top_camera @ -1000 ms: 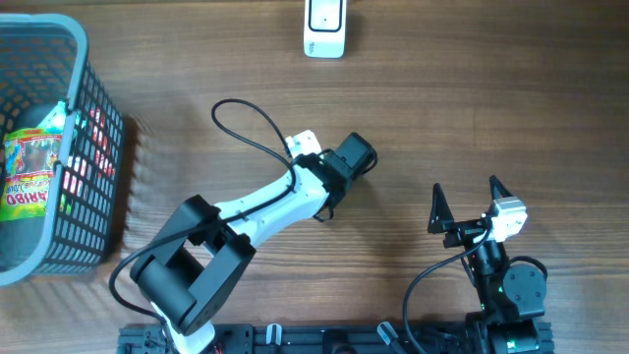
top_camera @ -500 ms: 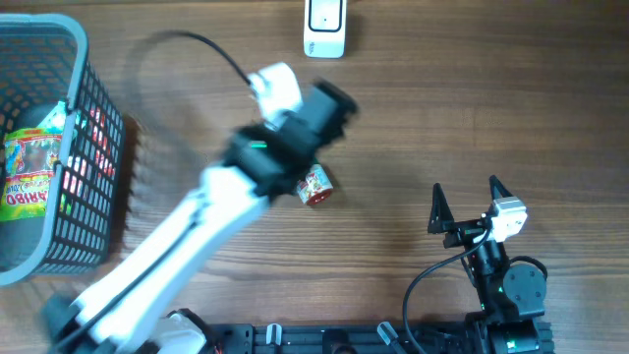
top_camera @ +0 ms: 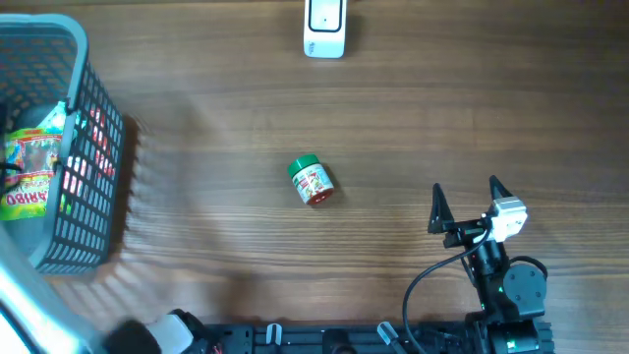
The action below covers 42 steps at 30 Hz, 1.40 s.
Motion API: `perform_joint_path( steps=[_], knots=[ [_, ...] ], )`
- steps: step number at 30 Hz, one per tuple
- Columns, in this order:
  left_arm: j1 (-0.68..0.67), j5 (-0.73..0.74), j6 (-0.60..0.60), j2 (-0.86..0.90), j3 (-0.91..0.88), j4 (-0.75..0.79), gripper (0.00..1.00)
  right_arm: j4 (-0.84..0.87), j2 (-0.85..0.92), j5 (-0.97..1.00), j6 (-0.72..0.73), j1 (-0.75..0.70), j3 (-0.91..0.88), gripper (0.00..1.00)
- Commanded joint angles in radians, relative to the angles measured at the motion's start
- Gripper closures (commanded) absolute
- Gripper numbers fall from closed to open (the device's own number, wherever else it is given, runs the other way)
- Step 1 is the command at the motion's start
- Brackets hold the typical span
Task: Scan the item barcode
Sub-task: 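Lift the jar out and place it on the table center, then reach into the basket with the left gripper and grasp the Haribo bag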
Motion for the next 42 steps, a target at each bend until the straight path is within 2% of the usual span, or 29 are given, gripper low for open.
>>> perform_joint_path(
  steps=[1, 5, 9, 14, 21, 30, 33, 34, 35, 42],
  knots=[
    [0.062, 0.148, 0.166, 0.185, -0.007, -0.01, 0.02, 0.002, -0.006, -0.008, -0.006, 0.003, -0.001, 0.0],
    [0.044, 0.058, 0.338, 0.38, -0.007, -0.004, 0.01, 0.002, -0.006, -0.008, -0.006, 0.003, -0.001, 0.0],
    [0.031, 0.032, 0.447, 0.518, -0.007, 0.029, 0.0, 0.002, -0.006, -0.008, -0.006, 0.003, -0.001, 0.0],
    [0.032, -0.042, 0.453, 0.598, -0.007, 0.133, 0.0, 0.002, -0.006, -0.008, -0.006, 0.003, -0.001, 0.0],
    [0.031, -0.045, 0.54, 0.644, -0.007, 0.257, 0.0, 0.002, -0.006, -0.008, -0.006, 0.003, -0.001, 0.0],
    [0.026, -0.042, 0.578, 0.787, -0.007, 0.228, 0.02, 0.002, -0.006, -0.008, -0.006, 0.003, -0.001, 0.0],
    [0.026, -0.041, 0.579, 0.811, -0.01, 0.216, 0.3, 0.002, -0.006, -0.008, -0.006, 0.003, -0.001, 0.0],
    [0.026, -0.042, 0.579, 0.818, -0.015, 0.215, 0.56, 0.002, -0.006, -0.008, -0.006, 0.003, -0.001, 0.0],
    [0.026, -0.042, 0.579, 0.821, -0.023, 0.214, 0.96, 0.002, -0.006, -0.008, -0.006, 0.003, -0.001, 0.0],
    [0.031, -0.042, 0.548, 0.778, 0.001, 0.15, 0.96, 0.002, -0.006, -0.008, -0.006, 0.003, -0.001, 0.0]
  ],
)
